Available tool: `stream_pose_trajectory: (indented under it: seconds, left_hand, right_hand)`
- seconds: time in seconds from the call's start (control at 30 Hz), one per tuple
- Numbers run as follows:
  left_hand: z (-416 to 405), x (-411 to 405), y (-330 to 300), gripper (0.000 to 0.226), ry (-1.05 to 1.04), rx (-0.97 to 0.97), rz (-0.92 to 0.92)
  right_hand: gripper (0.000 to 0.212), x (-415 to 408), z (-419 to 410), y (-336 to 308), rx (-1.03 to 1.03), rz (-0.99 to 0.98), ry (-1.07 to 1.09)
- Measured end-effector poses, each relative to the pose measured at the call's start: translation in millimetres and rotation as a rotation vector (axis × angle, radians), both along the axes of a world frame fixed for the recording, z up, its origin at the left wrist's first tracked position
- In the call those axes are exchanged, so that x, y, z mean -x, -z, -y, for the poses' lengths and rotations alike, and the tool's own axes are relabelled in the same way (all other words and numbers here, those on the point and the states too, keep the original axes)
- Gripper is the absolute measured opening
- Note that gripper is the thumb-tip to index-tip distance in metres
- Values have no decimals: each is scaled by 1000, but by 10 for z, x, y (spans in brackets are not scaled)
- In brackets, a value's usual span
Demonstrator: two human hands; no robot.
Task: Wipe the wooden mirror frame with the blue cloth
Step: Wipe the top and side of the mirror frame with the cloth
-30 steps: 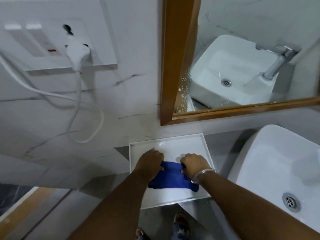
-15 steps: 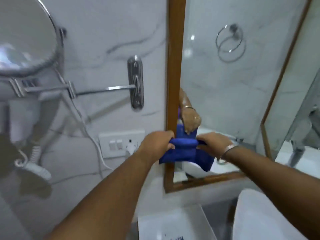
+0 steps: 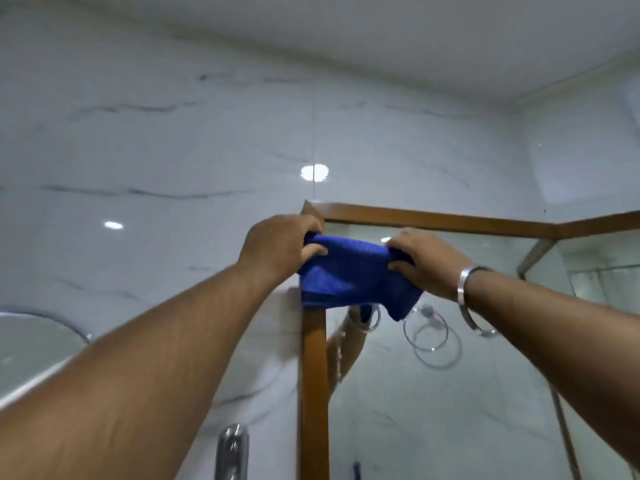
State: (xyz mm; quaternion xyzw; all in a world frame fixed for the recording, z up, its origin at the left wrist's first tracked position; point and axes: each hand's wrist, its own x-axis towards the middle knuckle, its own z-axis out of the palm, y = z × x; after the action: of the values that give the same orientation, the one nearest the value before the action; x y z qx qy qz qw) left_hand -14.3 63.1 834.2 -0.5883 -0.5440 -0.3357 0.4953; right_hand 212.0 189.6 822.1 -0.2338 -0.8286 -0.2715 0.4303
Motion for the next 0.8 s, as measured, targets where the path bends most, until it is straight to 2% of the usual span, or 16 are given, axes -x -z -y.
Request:
stream_pose_trajectory:
  seconds: [0.13, 0.2, 0.27, 0.37, 0.43, 0.5, 0.57, 0.63, 0.7, 0.8]
  left_hand:
    - [-156, -103, -508, 16, -91, -111, -33]
    - [-255, -106, -565, 19, -160, -102, -41]
    - [-359, -72, -573, 24, -165, -68, -6]
    - [-469, 18, -534, 24, -72, -96, 39]
    - [-501, 105, -473, 31, -40, -139, 17]
    - [-505, 246, -319, 46, -65, -195, 54]
    - [-514, 413, -88, 63, -185, -199, 111]
    - [-551, 569, 157, 73, -352, -145, 87]
    - [-596, 669, 297, 75, -441, -124, 33]
    - [-624, 721, 282, 77, -447, -154, 4]
  right_hand:
    - [43, 140, -90, -514, -149, -196, 51]
    - [59, 285, -125, -547, -344, -124, 128]
    - [72, 457, -206, -492, -538, 35, 144]
    - [74, 654, -438, -390, -691, 189, 114]
    - [72, 682, -598, -375, -657, 194, 88]
    - [68, 660, -704, -417, -605, 237, 39]
    - [64, 618, -746, -477, -527, 248, -39]
    - [65, 583, -752, -533, -457, 247, -77]
    - [66, 616, -793, -538, -493, 231, -50]
    - [75, 688, -846, -550, -562, 176, 54]
